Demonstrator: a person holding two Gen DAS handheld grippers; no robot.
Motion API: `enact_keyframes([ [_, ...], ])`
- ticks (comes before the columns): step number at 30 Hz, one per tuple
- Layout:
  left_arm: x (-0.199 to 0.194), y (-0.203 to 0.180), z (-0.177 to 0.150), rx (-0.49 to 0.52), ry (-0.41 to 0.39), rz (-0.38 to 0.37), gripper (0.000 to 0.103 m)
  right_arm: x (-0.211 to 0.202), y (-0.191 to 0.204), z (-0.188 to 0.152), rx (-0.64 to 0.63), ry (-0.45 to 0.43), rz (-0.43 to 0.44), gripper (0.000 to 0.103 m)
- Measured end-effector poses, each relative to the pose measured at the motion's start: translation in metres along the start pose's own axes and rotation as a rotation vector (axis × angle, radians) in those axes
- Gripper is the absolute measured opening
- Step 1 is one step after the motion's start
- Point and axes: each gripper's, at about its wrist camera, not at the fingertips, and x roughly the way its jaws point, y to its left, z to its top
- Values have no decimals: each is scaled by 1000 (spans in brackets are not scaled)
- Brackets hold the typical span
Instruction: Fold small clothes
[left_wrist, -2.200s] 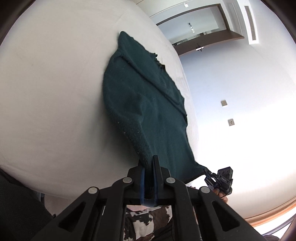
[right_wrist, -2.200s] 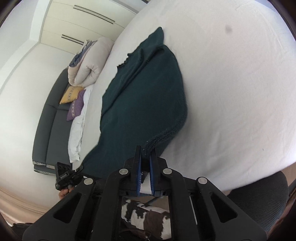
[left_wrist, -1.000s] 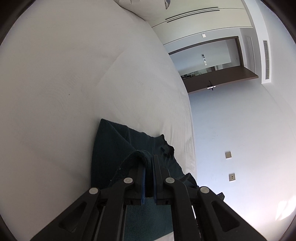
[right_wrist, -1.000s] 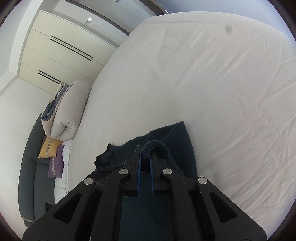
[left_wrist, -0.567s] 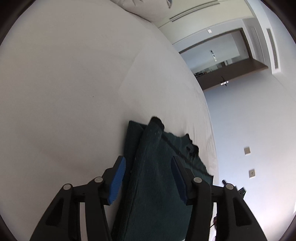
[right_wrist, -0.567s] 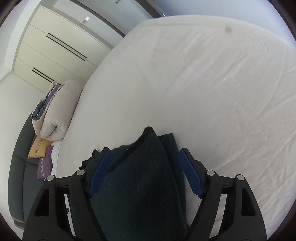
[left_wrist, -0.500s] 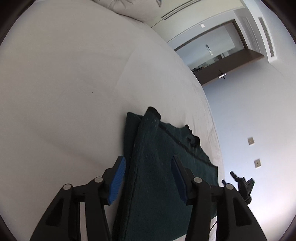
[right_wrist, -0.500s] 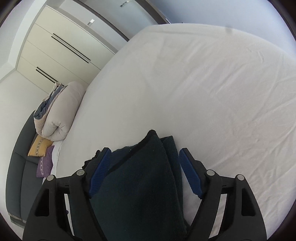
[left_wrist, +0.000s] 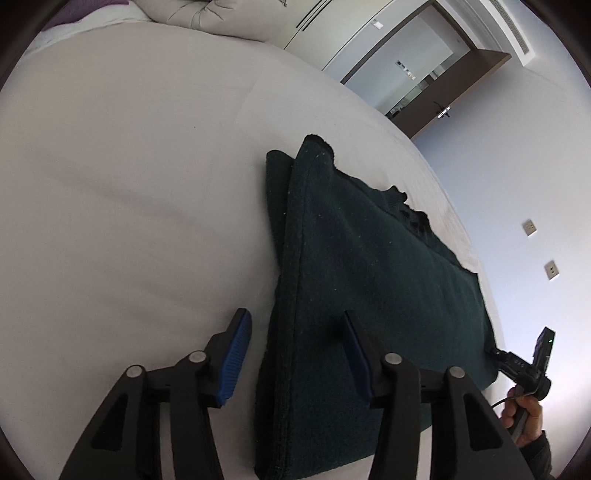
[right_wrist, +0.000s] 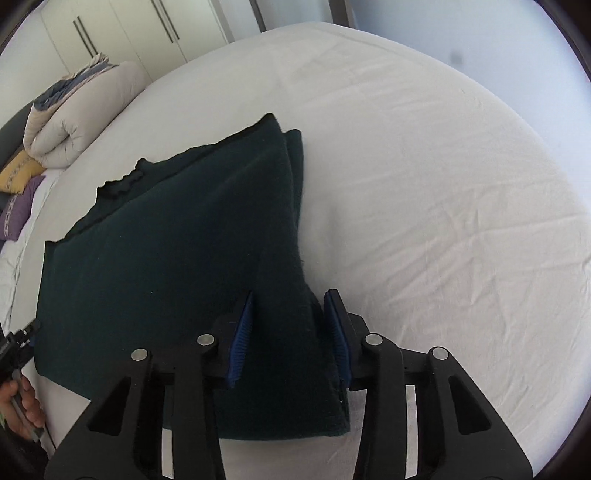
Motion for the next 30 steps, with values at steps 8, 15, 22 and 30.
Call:
enact_keyframes([
  [8,-10,6,2,-28,1,42,40,-26,1,-24,93,-54,-99,35],
  [15,-40,-69,1,287,-186,122,46,-83,38,-12,106,-134,221,38],
  [22,29,-101,-34,444,-11,201,54,19,134,-53,135,223,621,38],
  [30,30,-99,-38,446,8,268,55,34,67,-56,341,125,591,28],
])
